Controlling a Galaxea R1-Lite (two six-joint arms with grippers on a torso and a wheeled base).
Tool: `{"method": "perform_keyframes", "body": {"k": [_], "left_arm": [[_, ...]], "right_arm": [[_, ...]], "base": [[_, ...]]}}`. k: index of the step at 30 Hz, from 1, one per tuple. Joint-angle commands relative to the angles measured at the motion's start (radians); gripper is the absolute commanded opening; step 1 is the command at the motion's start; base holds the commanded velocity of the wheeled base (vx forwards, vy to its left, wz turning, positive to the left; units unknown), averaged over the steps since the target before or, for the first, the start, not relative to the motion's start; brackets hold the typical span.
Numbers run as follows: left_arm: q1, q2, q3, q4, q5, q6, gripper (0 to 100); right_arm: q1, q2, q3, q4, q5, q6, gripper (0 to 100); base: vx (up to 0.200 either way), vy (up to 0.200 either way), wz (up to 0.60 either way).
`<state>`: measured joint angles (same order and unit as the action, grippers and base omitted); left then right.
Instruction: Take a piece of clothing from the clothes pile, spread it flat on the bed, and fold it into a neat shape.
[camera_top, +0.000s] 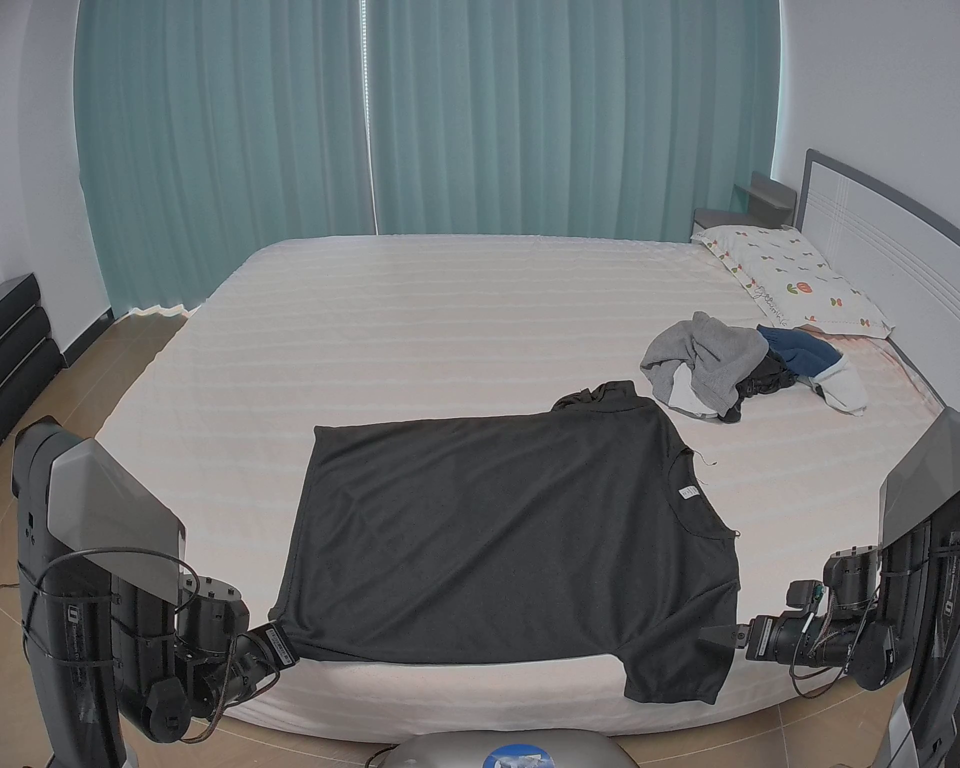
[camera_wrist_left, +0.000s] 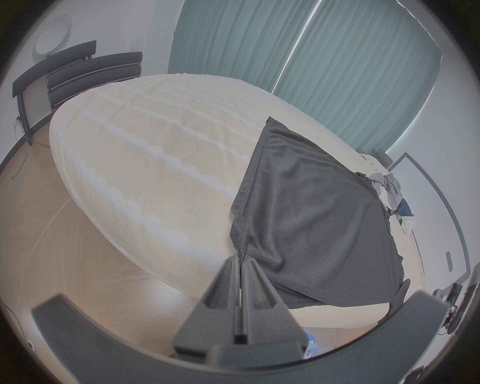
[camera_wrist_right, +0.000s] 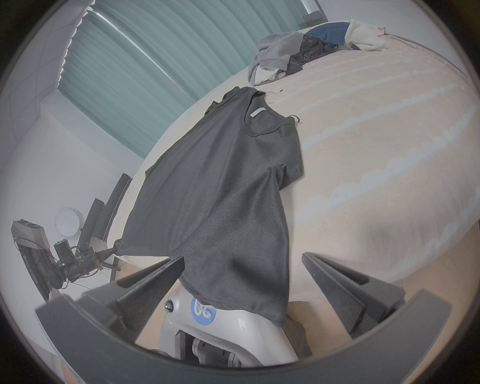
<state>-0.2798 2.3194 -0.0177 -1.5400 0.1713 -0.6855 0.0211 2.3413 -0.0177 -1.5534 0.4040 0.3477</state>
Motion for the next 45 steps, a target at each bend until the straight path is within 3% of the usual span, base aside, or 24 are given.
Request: {"method": "perform_keyframes", "body": {"k": [1, 15, 16, 28, 45], "left_arm": [[-0.001, 0.003, 0.007, 0.000, 0.001, 0.000, 0], [0.001, 0.005, 0.005, 0.000, 0.001, 0.000, 0], [0.001, 0.005, 0.005, 0.000, 0.001, 0.000, 0], [0.007, 0.003, 0.007, 0.000, 0.001, 0.003, 0], [0.025, -0.014, 0.015, 0.017, 0.004, 0.049, 0]], "right_arm": [[0.005, 0.013, 0.018, -0.013, 0.010, 0.002, 100], [0.022, 0.035, -0.004, -0.013, 0.012, 0.007, 100], [0.020, 0.032, 0.001, -0.013, 0.009, 0.001, 0], [-0.001, 0.000, 0.018, 0.003, -0.054, -0.006, 0], [-0.039, -0.307, 0.018, 0.415, -0.087, -0.156, 0]], "base": [[0.000, 0.000, 0.00], [0.000, 0.000, 0.00], [0.000, 0.000, 0.00], [0.000, 0.000, 0.00], [0.000, 0.000, 0.00]]}}
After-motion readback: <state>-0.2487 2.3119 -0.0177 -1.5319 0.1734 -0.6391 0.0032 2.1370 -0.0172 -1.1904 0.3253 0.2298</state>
